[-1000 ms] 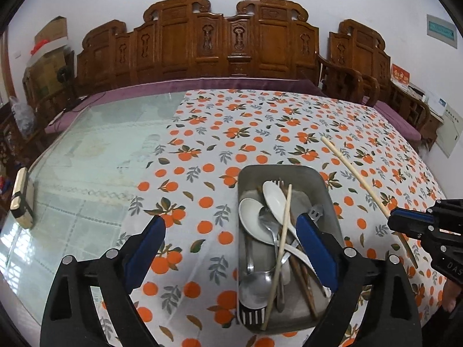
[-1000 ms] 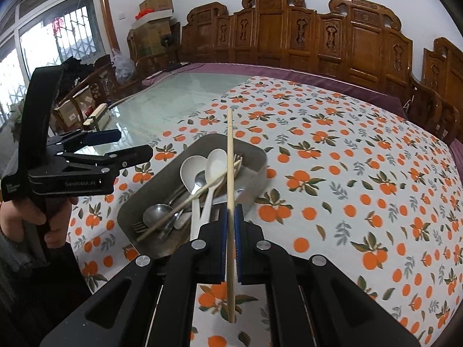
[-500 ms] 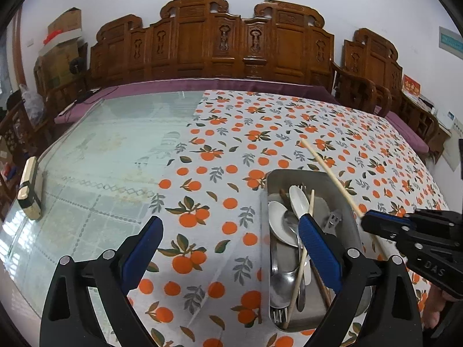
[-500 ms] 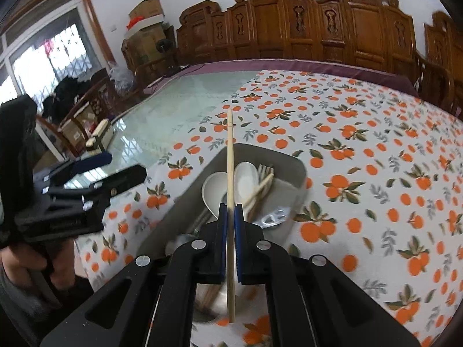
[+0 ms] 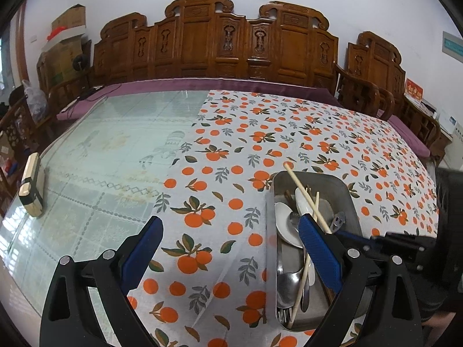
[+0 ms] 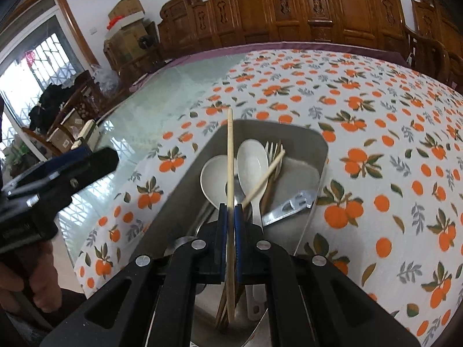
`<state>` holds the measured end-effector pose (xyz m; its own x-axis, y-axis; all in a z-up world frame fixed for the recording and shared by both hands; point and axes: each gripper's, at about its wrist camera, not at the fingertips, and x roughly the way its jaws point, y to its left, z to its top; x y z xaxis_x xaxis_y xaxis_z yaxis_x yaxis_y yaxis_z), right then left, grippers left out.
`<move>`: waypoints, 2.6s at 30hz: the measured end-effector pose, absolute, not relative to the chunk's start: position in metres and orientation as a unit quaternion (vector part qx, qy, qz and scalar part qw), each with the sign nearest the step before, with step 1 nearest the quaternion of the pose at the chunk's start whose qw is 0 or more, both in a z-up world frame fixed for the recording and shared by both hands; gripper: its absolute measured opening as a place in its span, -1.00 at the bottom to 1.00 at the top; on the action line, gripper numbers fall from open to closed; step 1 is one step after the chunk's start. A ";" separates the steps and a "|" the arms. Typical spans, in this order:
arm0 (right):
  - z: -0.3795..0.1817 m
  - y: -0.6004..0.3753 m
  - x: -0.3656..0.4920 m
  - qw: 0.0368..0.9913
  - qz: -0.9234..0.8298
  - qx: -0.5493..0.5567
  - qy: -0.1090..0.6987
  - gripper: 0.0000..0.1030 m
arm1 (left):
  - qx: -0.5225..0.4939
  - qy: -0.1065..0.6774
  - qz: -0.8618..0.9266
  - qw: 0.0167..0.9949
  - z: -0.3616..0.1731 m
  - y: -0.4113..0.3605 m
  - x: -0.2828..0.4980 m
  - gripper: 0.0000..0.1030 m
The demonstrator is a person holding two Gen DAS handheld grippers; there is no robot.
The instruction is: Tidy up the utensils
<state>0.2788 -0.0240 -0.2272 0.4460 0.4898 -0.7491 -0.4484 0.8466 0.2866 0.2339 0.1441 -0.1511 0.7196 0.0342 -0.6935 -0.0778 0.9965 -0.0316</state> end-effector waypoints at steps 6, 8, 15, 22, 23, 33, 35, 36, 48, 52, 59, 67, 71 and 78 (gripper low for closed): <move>-0.228 -0.024 0.274 0.841 0.298 0.042 0.449 -0.81 | -0.031 0.373 0.033 0.927 -0.151 0.145 0.234 0.77; -0.226 -0.023 0.272 0.839 0.307 0.041 0.448 -0.81 | -0.031 0.373 0.034 0.927 -0.151 0.145 0.234 0.77; -0.216 -0.035 0.263 0.854 0.303 0.017 0.422 -0.81 | -0.032 0.370 0.034 0.928 -0.149 0.144 0.232 0.77; -0.191 -0.067 0.245 0.875 0.283 -0.005 0.392 -0.81 | -0.025 0.366 0.032 0.930 -0.144 0.130 0.222 0.77; -0.188 -0.070 0.244 0.877 0.280 -0.007 0.390 -0.81 | -0.025 0.366 0.030 0.930 -0.143 0.127 0.220 0.77; -0.156 -0.129 0.207 0.900 0.233 -0.017 0.367 -0.81 | -0.027 0.362 0.006 0.932 -0.121 0.093 0.189 0.77; -0.151 -0.139 0.199 0.905 0.222 -0.018 0.362 -0.76 | -0.021 0.360 0.004 0.933 -0.116 0.085 0.181 0.84; -0.149 -0.143 0.195 0.907 0.218 -0.016 0.360 -0.65 | -0.020 0.359 0.003 0.933 -0.115 0.082 0.178 0.85; -0.110 -0.199 0.138 0.935 0.153 0.016 0.320 0.95 | 0.015 0.360 -0.011 0.933 -0.096 0.035 0.135 0.85; -0.097 -0.209 0.121 0.941 0.137 0.018 0.308 0.95 | 0.020 0.361 -0.020 0.932 -0.088 0.023 0.122 0.85; -0.070 -0.221 0.097 0.952 0.123 0.022 0.278 0.95 | 0.013 0.330 -0.033 0.943 -0.063 0.010 0.098 0.85; -0.024 -0.228 0.068 0.969 0.111 0.013 0.219 0.95 | 0.012 0.280 -0.035 0.959 -0.015 -0.002 0.078 0.85; -0.005 -0.228 0.057 0.974 0.111 0.007 0.197 0.95 | 0.010 0.251 -0.031 0.968 0.011 -0.004 0.066 0.85; 0.009 -0.226 0.044 0.978 0.113 0.004 0.176 0.95 | 0.009 0.223 -0.025 0.974 0.031 -0.003 0.051 0.85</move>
<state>0.0435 -0.2263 0.0092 0.9127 0.2218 -0.3431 -0.2189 0.9746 0.0477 0.0508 -0.0033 0.0310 0.8989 -0.0446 -0.4358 0.0526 0.9986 0.0063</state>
